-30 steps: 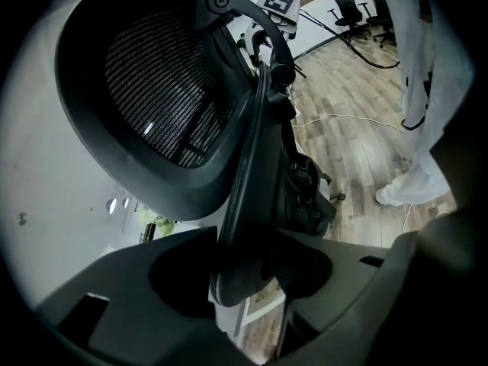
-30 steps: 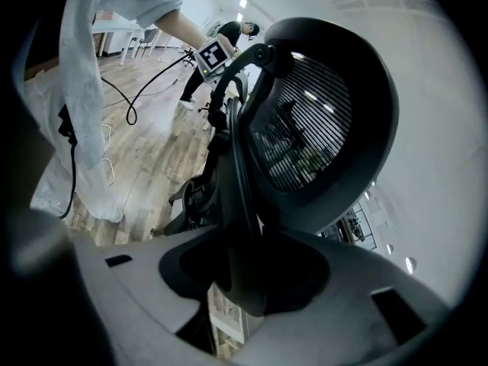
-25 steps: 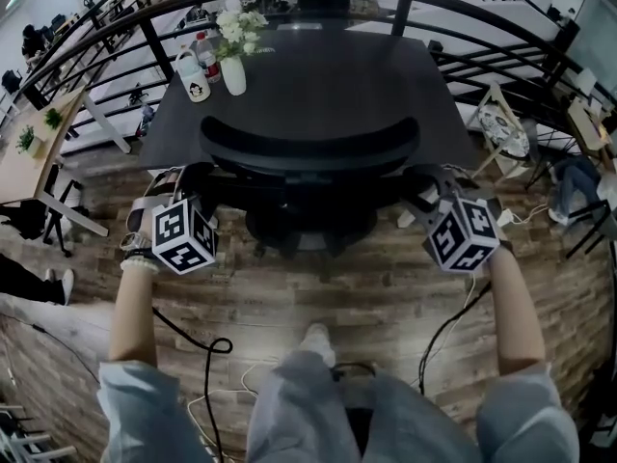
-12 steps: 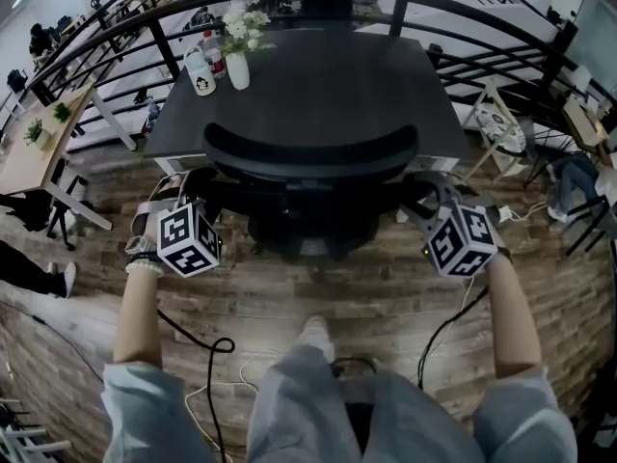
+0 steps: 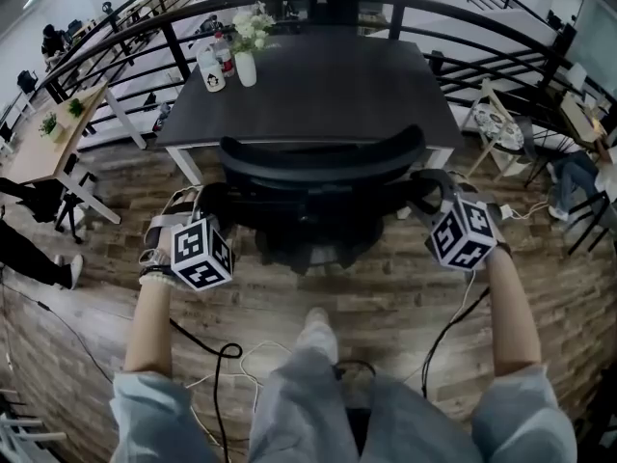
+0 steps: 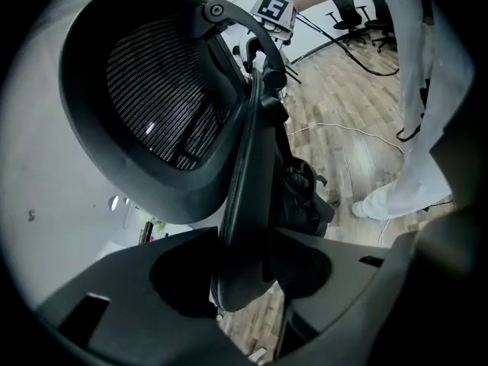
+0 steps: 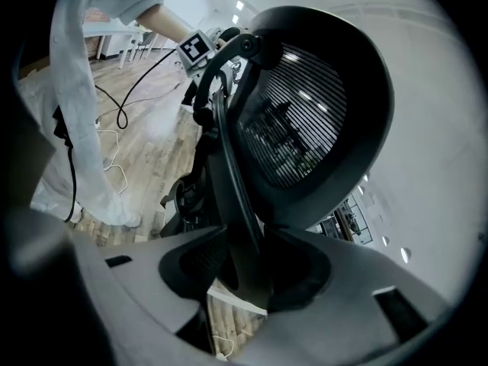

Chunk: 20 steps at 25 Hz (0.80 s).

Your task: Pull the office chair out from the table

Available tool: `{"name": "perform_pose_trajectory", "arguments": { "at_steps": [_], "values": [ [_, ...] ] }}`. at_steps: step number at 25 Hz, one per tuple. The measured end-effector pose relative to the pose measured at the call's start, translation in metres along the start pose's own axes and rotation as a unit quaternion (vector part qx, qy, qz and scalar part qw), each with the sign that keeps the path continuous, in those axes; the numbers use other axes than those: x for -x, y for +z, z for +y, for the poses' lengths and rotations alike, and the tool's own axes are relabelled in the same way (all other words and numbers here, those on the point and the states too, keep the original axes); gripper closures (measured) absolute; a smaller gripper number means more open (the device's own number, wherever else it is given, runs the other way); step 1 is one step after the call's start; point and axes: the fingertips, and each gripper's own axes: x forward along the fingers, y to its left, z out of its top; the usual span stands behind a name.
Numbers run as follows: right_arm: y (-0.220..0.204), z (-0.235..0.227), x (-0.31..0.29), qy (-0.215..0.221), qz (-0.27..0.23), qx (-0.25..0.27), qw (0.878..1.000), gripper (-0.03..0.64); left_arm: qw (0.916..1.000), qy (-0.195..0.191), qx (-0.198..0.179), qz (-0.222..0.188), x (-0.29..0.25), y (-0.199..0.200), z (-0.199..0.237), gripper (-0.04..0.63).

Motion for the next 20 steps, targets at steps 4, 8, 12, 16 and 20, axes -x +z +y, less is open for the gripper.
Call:
{"name": "perform_pose_trajectory", "arguments": {
  "at_steps": [4, 8, 12, 16, 20],
  "values": [
    [-0.003, 0.016, 0.019, -0.002, -0.003, 0.001, 1.0, 0.457, 1.0, -0.002, 0.007, -0.001, 0.03, 0.009, -0.03, 0.407],
    [-0.006, 0.033, 0.039, -0.011, -0.01, 0.001, 1.0, 0.453, 0.9998, 0.009, 0.016, 0.01, 0.055, 0.017, -0.056, 0.408],
    [-0.008, 0.05, 0.057, -0.009, -0.007, 0.003, 1.0, 0.453, 0.9991, 0.001, -0.008, 0.042, 0.068, 0.021, -0.081, 0.42],
    [-0.006, 0.069, 0.074, -0.008, -0.001, 0.002, 1.0, 0.451, 0.9984, -0.005, -0.022, 0.052, 0.082, 0.026, -0.1, 0.437],
    [-0.001, 0.082, 0.088, -0.004, 0.002, 0.005, 1.0, 0.451, 0.9985, -0.008, -0.021, 0.049, 0.097, 0.023, -0.113, 0.439]
  ]
}}
